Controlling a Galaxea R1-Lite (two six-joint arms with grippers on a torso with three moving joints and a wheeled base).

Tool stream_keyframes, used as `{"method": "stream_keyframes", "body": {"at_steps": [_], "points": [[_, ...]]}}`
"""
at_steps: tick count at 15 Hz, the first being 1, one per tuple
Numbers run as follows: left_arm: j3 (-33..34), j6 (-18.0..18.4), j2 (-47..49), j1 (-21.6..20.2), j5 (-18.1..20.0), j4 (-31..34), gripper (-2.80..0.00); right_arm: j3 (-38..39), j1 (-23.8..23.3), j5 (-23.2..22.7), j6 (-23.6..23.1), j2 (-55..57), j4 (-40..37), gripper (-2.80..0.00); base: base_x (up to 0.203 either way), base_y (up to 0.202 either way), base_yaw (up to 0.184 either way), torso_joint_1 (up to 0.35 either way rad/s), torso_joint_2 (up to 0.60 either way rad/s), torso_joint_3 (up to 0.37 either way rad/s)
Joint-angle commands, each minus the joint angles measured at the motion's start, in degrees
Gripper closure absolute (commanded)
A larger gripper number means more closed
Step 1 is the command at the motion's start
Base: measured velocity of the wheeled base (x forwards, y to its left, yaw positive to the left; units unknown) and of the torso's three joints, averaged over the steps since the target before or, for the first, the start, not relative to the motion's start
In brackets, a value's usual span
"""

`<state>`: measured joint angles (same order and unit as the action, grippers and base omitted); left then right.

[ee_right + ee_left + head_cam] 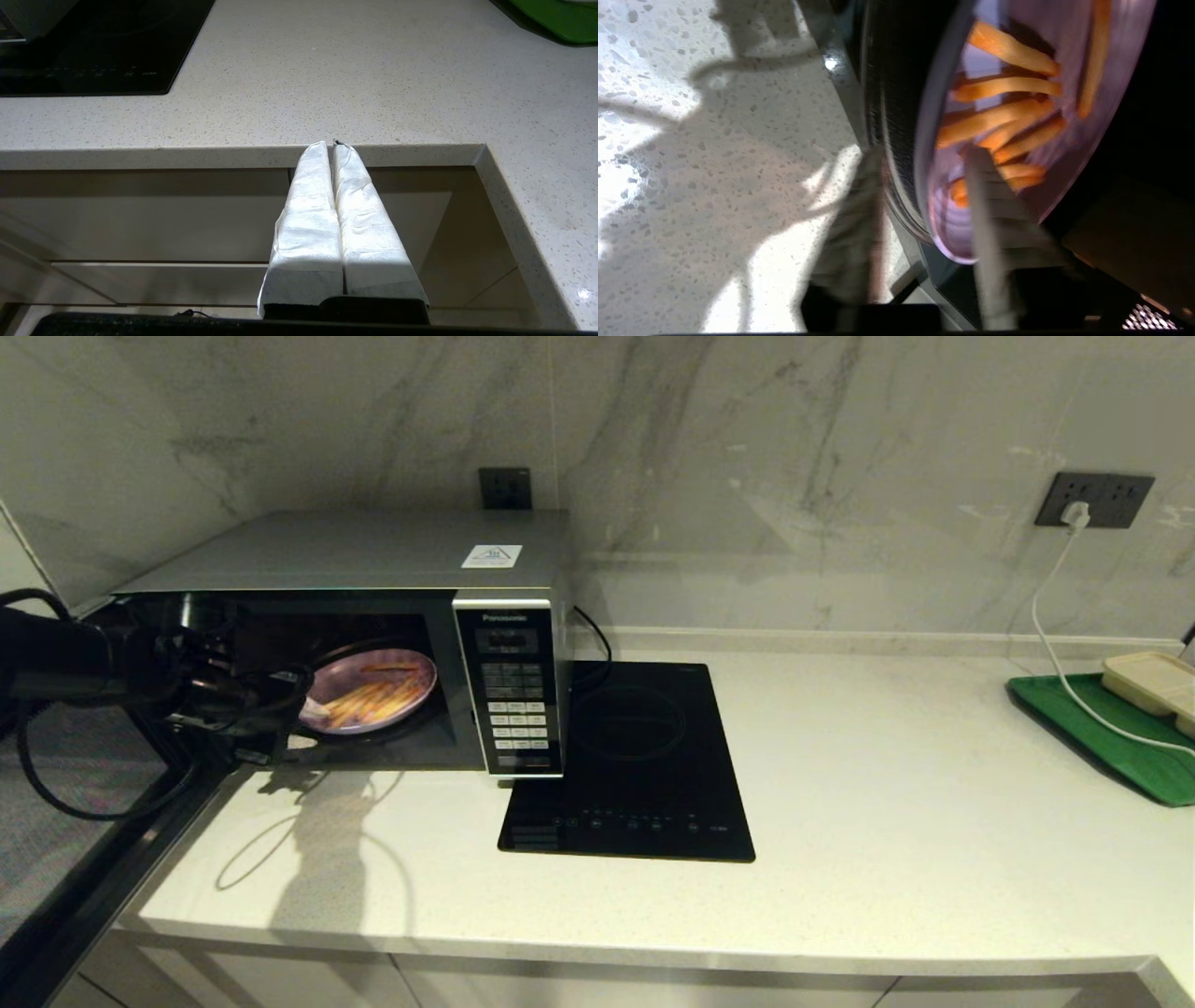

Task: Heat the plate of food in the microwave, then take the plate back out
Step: Close the microwave oven

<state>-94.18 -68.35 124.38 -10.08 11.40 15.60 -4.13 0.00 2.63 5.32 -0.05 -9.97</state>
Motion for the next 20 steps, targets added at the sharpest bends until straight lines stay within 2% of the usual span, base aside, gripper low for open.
{"method": "stream_keyframes", "body": {"at_steps": [1, 5, 8, 9, 12, 15, 17, 18, 19, 20], "points": [[0.18, -0.31, -3.08, 0.06, 0.13, 0.13, -2.80, 0.00, 0.00, 0.00, 0.05, 0.05, -0.05, 0.00, 0.000, 0.000, 0.000, 0.000, 0.00, 0.000], [1.32, -0.37, -8.59, 0.55, 1.05, 0.51, -2.80, 0.00, 0.04, 0.00, 0.05, 0.05, -0.05, 0.00, 0.000, 0.000, 0.000, 0.000, 0.00, 0.000], [7.09, -0.15, -12.12, 1.10, 1.43, 0.43, -2.80, 0.00, 0.07, 0.00, -0.01, 0.05, -0.05, 0.00, 0.000, 0.000, 0.000, 0.000, 0.00, 0.000], [10.02, 0.08, -13.53, 1.26, 2.35, 0.36, 0.00, 0.00, 0.01, 0.00, -0.03, 0.05, -0.05, 0.00, 0.000, 0.000, 0.000, 0.000, 0.00, 0.000], [19.22, 1.69, -20.34, 1.99, 4.63, 0.20, 0.00, 0.00, 0.00, 0.00, 0.05, 0.05, -0.05, 0.00, 0.000, 0.000, 0.000, 0.000, 0.00, 0.000], [28.39, 7.86, -32.22, 2.80, 7.99, 0.55, 0.00, 0.00, 0.08, 0.00, 0.03, 0.05, -0.05, 0.00, 0.000, 0.000, 0.000, 0.000, 0.00, 0.000], [31.84, 12.48, -41.21, 3.63, 8.91, 3.41, 0.00, 0.00, 0.01, 0.00, 0.05, 0.05, -0.05, 0.00, 0.000, 0.000, 0.000, 0.000, 0.00, 0.000], [32.08, 16.81, -45.34, 3.50, 8.91, 7.18, 0.00, 0.00, 0.00, 0.06, 0.02, 0.05, -0.05, 0.00, 0.000, 0.000, 0.000, 0.000, 0.00, 0.000], [30.77, 24.01, -48.64, 1.76, 8.17, 12.41, 0.00, 0.00, 0.07, 0.00, 0.01, 0.05, -0.05, 0.00, 0.000, 0.000, 0.000, 0.000, 0.00, 0.000], [27.47, 29.60, -50.85, -0.87, 7.25, 16.46, 0.00, 0.00, 0.08, 0.00, 0.05, 0.05, -0.05, 0.00, 0.000, 0.000, 0.000, 0.000, 0.00, 0.000]]}}
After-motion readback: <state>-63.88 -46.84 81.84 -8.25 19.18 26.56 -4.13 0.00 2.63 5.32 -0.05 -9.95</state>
